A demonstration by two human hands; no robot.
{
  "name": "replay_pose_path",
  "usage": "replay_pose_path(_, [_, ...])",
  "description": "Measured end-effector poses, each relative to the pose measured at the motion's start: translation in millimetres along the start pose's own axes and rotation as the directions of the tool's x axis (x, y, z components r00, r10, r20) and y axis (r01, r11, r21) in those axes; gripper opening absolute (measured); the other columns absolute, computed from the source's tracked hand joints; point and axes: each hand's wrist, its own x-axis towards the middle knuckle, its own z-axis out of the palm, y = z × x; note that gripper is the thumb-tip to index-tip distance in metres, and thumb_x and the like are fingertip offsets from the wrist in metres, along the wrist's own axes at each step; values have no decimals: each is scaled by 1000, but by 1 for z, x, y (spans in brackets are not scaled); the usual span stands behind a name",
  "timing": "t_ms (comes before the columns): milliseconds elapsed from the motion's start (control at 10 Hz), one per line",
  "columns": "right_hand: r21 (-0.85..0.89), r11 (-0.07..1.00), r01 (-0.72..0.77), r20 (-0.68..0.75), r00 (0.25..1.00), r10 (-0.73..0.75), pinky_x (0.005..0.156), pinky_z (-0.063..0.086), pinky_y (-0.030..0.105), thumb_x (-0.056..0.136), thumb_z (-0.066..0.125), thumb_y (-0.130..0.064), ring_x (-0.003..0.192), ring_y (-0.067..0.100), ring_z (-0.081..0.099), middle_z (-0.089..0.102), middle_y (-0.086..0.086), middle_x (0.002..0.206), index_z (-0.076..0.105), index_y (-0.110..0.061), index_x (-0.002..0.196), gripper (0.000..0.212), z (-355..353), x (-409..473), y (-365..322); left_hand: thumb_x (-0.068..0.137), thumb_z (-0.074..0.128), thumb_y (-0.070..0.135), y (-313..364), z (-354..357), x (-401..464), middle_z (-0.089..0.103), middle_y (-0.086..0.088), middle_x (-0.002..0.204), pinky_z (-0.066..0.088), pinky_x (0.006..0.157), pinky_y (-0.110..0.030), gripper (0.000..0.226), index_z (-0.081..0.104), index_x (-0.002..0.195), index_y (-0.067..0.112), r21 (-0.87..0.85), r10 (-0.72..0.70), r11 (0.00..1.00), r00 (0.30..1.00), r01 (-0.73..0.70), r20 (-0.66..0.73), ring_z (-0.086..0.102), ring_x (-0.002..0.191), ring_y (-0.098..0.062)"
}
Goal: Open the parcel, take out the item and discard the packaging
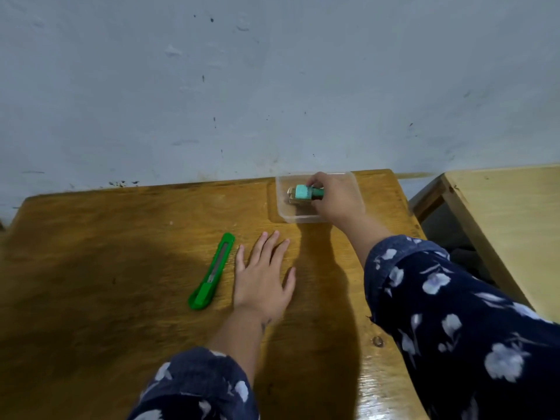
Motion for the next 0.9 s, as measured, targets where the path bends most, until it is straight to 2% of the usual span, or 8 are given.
replay_pose_path(100, [-11,999,-30,37,999,31,87,52,34,80,67,-14,105,19,61,67,-3,114,58,-33,109,36,5,2,-1,95,16,53,-1,-1,-1,2,10,160,1,117,-51,58,11,150,33,-1,5,1000,1000,-5,2,-8,147,-11])
replay_pose_path(300, [18,998,-54,82,995,52,87,49,31,84,62,-5,113,22,56,64,3,121,56,-26,115,38,10,7,0,95,17,53,-2,-1,-1,3,10,160,-2,117,-49,58,13,149,33,-13,2,1000,1000,-2,-6,-7,147,-10])
replay_pose_path(500, [3,999,-50,81,995,50,83,45,28,85,60,-3,115,23,54,61,3,125,55,-24,118,40,8,7,-3,95,17,54,-2,1,-1,5,10,160,-2,117,-49,58,14,149,34,-12,2,1000,1000,-2,-23,-6,147,-10])
replay_pose_path(600, [36,997,-64,87,994,60,87,49,33,85,59,-2,116,25,53,58,3,128,52,-27,123,46,11,7,-3,95,16,54,-2,1,-1,5,11,160,-1,117,-50,58,14,149,34,-12,1,1000,1000,-2,-20,-6,147,-10])
replay_pose_path(700, [92,992,-91,49,995,87,85,53,35,86,58,-1,113,25,55,58,5,124,54,-28,120,43,13,2,-6,96,17,53,-4,1,0,4,11,160,-2,118,-49,57,13,149,34,-26,0,1000,1000,1,12,-7,147,-9])
replay_pose_path(800, [138,990,-13,-43,999,19,88,52,41,85,57,-5,108,26,55,62,6,114,61,-29,106,33,18,-8,-9,98,24,50,-6,-4,4,3,12,160,-4,118,-48,56,14,150,33,-78,14,997,998,-9,59,-7,147,-9])
replay_pose_path(900, [109,991,78,-96,993,-68,94,46,43,83,57,-4,109,28,51,63,5,111,65,-22,102,28,20,-28,-14,99,36,38,-9,-17,2,15,12,158,1,120,-43,50,27,147,30,-234,-7,972,995,30,97,5,146,-8])
